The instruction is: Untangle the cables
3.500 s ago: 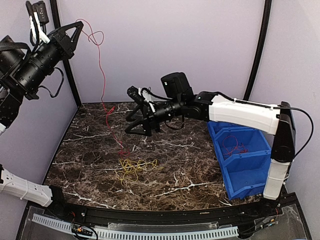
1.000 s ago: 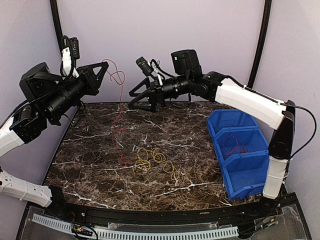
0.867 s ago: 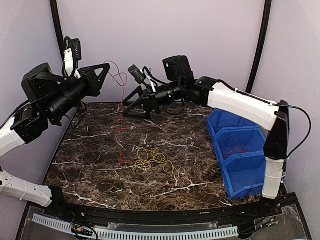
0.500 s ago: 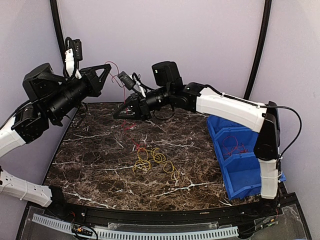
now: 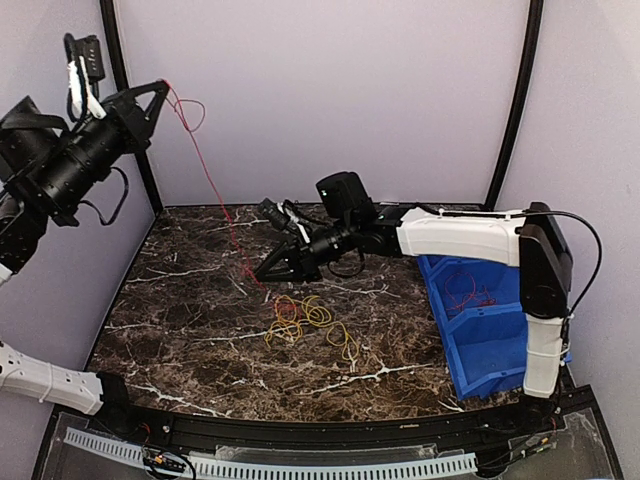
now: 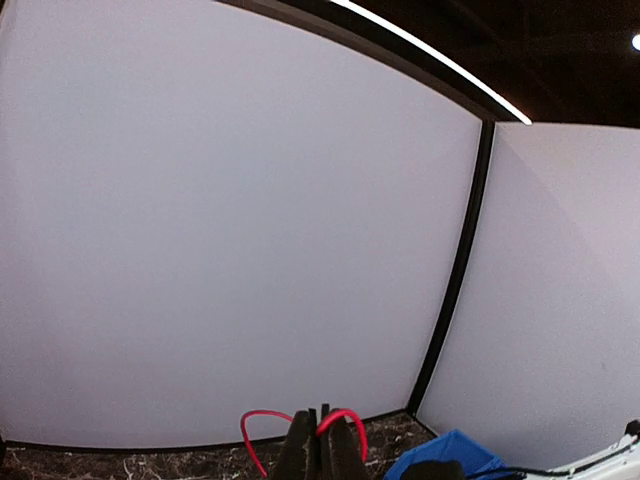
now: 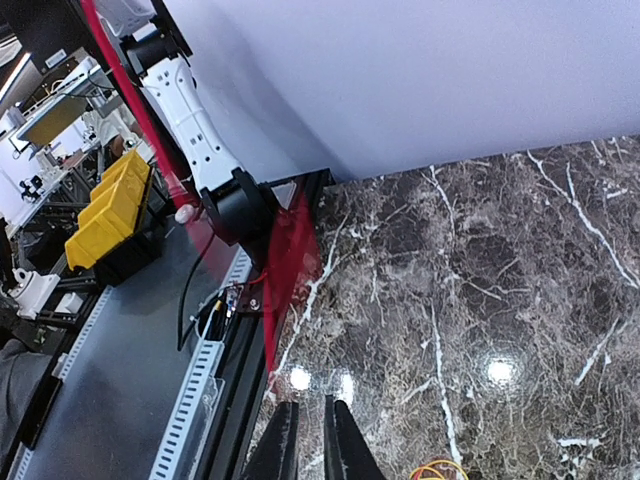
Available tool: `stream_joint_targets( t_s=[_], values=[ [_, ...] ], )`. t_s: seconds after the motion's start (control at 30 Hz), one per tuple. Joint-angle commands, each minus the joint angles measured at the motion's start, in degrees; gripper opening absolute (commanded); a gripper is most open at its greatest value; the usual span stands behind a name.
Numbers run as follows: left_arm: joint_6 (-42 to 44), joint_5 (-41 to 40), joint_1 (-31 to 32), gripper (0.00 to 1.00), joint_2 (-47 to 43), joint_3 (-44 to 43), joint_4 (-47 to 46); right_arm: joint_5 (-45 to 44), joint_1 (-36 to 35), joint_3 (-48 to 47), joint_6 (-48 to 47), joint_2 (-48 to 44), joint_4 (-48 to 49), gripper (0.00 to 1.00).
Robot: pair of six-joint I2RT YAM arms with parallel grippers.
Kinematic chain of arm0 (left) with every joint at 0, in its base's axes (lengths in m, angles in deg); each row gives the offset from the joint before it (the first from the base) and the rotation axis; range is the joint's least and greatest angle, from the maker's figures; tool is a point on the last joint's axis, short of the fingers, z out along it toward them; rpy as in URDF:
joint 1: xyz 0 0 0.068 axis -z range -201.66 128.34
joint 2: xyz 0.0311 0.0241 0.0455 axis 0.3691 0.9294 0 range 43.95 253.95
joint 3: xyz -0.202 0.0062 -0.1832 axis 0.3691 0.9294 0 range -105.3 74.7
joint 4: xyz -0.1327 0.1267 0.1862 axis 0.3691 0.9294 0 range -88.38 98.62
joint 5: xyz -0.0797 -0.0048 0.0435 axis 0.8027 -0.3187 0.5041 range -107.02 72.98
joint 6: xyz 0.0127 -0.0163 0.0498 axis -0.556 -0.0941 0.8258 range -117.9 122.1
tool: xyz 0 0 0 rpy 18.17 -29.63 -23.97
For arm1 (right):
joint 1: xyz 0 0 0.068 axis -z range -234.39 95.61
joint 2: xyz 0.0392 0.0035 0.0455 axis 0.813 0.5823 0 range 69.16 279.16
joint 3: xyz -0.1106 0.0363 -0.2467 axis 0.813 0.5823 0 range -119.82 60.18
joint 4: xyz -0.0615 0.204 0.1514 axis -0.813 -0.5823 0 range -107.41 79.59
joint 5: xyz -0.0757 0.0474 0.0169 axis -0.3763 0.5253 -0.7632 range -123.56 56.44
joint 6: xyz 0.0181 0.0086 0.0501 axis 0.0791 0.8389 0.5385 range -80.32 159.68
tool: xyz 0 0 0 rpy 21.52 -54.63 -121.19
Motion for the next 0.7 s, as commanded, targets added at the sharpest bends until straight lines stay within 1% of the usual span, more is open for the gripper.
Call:
stream_joint_targets(
  t_s=[0.0, 0.17, 0.2, 0.23, 0.27, 0.33, 0.5, 0.67],
  values=[
    [2.2, -1.6, -0.3, 0.0, -2.5, -3.7, -5.7, 0.1, 0.2, -0.6, -1.6, 3.3, -2.4, 0.13],
    [2.0, -1.2, -0.3, 0.0, -2.1, -4.1, -5.5, 0.6, 0.2, -1.2, -1.1, 5.3, -2.5, 0.11],
    [2.0, -1.1, -0.3, 0.0, -2.1, -4.2, -5.5, 0.6, 0.2, -1.2, -1.0, 5.4, -2.5, 0.11],
    [2.0, -1.1, -0.3, 0.0, -2.0, -4.3, -5.5, 0.4, 0.2, -1.2, -1.4, 5.4, -2.5, 0.14],
    [1.9, -1.0, -0.3, 0.0, -2.0, -4.4, -5.4, 0.2, 0.2, -1.2, -1.9, 5.2, -2.8, 0.18],
    [1.8, -0.9, -0.3, 0.0, -1.9, -4.5, -5.2, -1.1, 0.1, -1.3, -3.6, 4.6, -3.6, 0.29],
    [1.5, -0.2, -0.3, 0.0, -1.5, -5.2, -4.5, -8.6, -1.0, -3.0, -9.3, 2.5, -6.3, 0.56],
    [0.7, 0.9, -0.3, 0.0, -0.8, -6.1, -4.2, -7.8, -2.2, -5.9, -10.2, 2.8, -5.4, 0.79]
  ],
)
